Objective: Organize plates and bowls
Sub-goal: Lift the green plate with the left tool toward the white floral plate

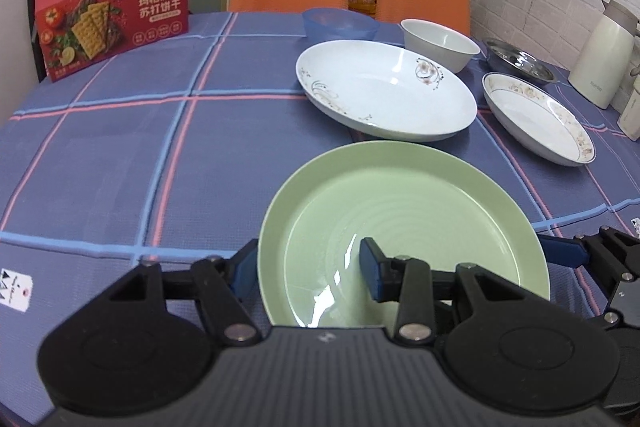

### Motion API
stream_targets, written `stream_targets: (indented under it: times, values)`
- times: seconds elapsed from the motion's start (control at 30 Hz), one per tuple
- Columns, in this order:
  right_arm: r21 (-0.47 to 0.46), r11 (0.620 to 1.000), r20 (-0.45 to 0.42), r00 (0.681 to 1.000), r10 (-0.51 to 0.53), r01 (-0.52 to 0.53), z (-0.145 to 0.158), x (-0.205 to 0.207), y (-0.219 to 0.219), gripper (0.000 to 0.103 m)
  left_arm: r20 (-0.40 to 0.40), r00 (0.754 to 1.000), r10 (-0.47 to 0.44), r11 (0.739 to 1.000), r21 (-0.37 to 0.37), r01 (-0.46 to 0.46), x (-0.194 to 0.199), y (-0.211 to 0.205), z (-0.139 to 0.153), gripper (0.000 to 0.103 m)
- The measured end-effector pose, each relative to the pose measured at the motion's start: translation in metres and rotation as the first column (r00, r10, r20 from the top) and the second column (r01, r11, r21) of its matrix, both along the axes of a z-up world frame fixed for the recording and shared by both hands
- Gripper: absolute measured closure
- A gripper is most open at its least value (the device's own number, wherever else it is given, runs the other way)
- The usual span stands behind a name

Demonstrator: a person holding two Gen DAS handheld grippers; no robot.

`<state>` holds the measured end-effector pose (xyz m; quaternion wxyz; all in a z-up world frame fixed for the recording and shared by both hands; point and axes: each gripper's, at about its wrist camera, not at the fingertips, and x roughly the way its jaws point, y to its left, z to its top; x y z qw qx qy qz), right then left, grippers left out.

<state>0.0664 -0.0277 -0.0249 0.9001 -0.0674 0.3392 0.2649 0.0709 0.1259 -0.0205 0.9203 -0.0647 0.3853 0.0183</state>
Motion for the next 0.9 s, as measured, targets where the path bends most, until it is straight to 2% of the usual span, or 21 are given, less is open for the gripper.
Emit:
stream_targets:
  times: [0.07,0.1,0.13,0.2,0.3,0.4,0.5,0.6,0.73,0.9]
  values:
    - [-0.016,1.000,-0.006,1.000,-0.013,0.013,-0.003,0.003,0.000,0.016,0.009,1.000,-0.003,1.000,-0.006,0.003,0.001,0.001,-0.002,0.056]
    - [-0.018,1.000,-0.015,1.000,-0.014,0.014,-0.005,0.005,0.000,0.016,0.007,1.000,-0.012,1.000,-0.017,0.012,0.002,0.002,-0.002,0.040]
    - [-0.020,1.000,-0.015,1.000,-0.010,0.009,-0.007,0.005,0.001,0.015,0.004,1.000,-0.030,0.999,-0.031,0.030,0.002,0.003,-0.003,0.032]
    - [-0.020,1.000,0.003,1.000,-0.003,0.003,-0.009,0.004,0.002,0.015,0.007,0.999,-0.041,0.998,-0.053,0.042,0.001,0.006,-0.001,0.031]
    - [0.004,0.999,-0.017,0.999,0.032,-0.032,-0.006,0.006,-0.004,0.017,0.033,0.999,-0.033,0.993,-0.113,0.037,-0.002,0.019,0.006,0.031]
    - [0.088,0.996,-0.016,1.000,-0.018,0.019,0.004,0.008,-0.025,0.017,0.041,0.999,-0.003,0.988,-0.157,0.009,0.003,0.033,0.013,0.031]
    - [0.174,0.979,-0.007,0.994,-0.106,0.105,0.015,0.015,-0.052,0.016,0.039,0.999,0.035,0.989,-0.146,-0.029,0.013,0.042,0.018,0.031]
    - [0.195,0.970,-0.027,0.990,-0.139,0.142,0.021,0.031,-0.064,0.016,0.045,0.998,0.049,0.989,-0.142,-0.042,0.032,0.049,0.025,0.031]
    - [0.206,0.971,0.000,0.992,-0.124,0.121,0.034,0.061,-0.060,0.016,0.059,0.997,0.058,0.989,-0.137,-0.049,0.065,0.055,0.033,0.031]
    - [0.169,0.985,0.048,0.997,-0.056,0.047,0.046,0.107,-0.031,0.016,0.039,0.998,0.049,0.989,-0.141,-0.043,0.114,0.059,0.035,0.030]
